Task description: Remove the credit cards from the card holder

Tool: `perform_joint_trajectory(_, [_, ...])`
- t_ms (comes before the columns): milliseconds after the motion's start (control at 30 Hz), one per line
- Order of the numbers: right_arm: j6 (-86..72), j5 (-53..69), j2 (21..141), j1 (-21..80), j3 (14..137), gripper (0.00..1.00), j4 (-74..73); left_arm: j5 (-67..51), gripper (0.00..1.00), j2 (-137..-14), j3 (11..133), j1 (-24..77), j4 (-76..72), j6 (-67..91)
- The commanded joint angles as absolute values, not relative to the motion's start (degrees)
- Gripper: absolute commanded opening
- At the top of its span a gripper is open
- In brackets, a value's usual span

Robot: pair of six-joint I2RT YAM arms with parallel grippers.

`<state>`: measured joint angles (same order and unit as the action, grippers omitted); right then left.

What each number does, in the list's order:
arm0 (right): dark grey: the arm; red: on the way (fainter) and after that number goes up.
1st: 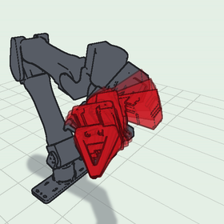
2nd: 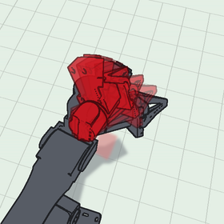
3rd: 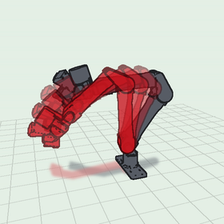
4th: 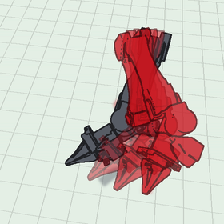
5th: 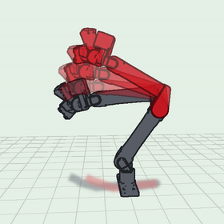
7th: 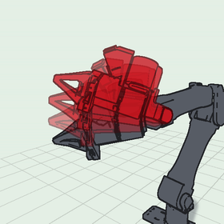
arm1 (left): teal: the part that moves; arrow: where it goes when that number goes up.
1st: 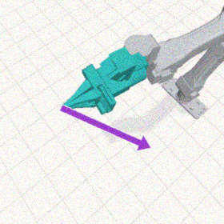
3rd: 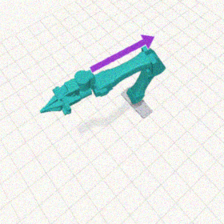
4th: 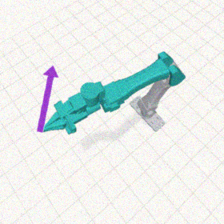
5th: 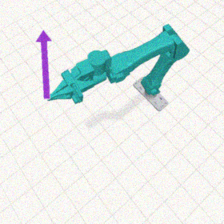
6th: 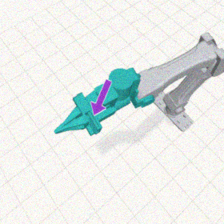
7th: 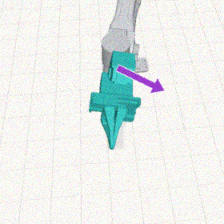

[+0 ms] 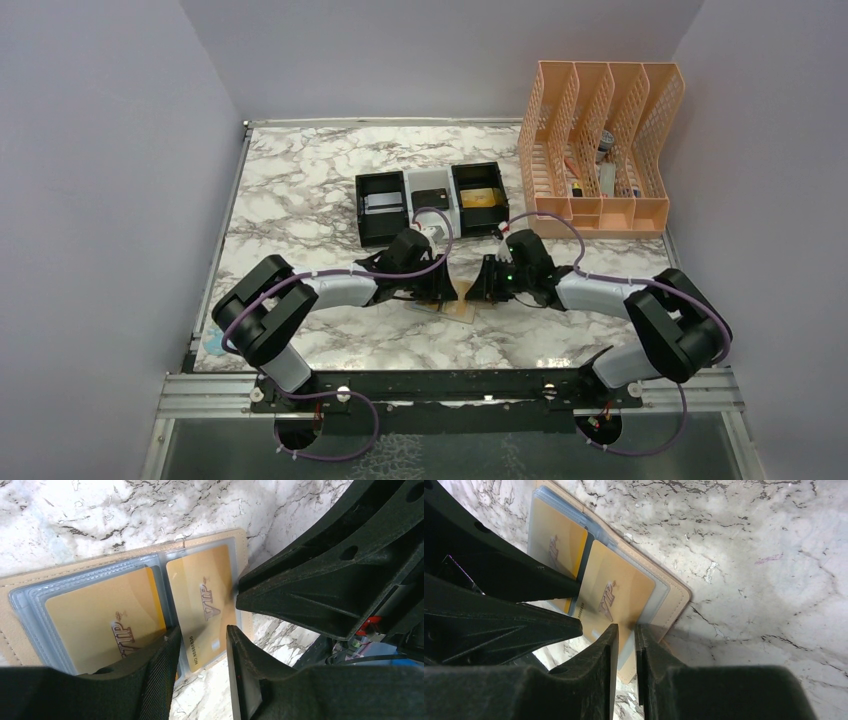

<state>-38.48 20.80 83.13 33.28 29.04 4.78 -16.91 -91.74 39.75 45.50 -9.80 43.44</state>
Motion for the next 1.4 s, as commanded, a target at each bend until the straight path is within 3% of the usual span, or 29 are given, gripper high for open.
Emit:
perform_joint_trajectory(0, [-39.0, 16.1, 82.9, 33.2, 27.1, 0.19, 4.1, -18.3, 0.40, -92.4, 39.4, 45.8, -13.3, 45.2])
perform_joint_trajectory(733, [-40.8, 16.3, 83.7, 33.2, 24.5, 0.15, 7.3, -15.9, 0.20, -89.0, 35.7, 45.8, -19.7, 54.0])
perform_joint_trajectory(1367, [-40.7, 16.0, 84.6, 33.2, 24.9, 0.13, 7.0, -17.0, 0.09, -87.1, 33.5, 44.9, -21.9, 55.8])
